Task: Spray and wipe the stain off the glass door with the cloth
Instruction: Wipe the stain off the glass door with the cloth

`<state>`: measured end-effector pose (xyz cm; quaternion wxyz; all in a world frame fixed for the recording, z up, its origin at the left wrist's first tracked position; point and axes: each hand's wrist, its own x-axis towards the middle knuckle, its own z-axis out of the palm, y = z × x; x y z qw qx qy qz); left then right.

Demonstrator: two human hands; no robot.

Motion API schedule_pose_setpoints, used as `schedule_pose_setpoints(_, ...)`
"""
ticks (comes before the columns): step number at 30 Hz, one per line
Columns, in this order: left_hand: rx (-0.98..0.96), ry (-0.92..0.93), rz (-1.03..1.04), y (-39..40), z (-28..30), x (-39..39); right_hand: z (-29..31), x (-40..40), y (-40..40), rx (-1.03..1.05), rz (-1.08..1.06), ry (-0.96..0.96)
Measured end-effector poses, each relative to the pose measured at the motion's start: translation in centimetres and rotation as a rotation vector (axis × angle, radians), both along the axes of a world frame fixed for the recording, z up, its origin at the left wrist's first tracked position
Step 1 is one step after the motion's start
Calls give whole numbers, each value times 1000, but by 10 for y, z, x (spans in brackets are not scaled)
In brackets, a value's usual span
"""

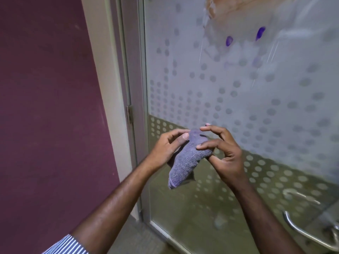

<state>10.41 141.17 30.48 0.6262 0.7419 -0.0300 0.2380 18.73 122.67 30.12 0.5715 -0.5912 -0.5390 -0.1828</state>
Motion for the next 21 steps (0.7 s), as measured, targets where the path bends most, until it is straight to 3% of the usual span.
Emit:
schedule_pose_setpoints(8,-138,-75,-144,33,14,57,13,13,20,-76,-185,-45)
schedule_pose_setpoints(21,81,-190,-442,92,58,127,6,12,68,30,-592,130)
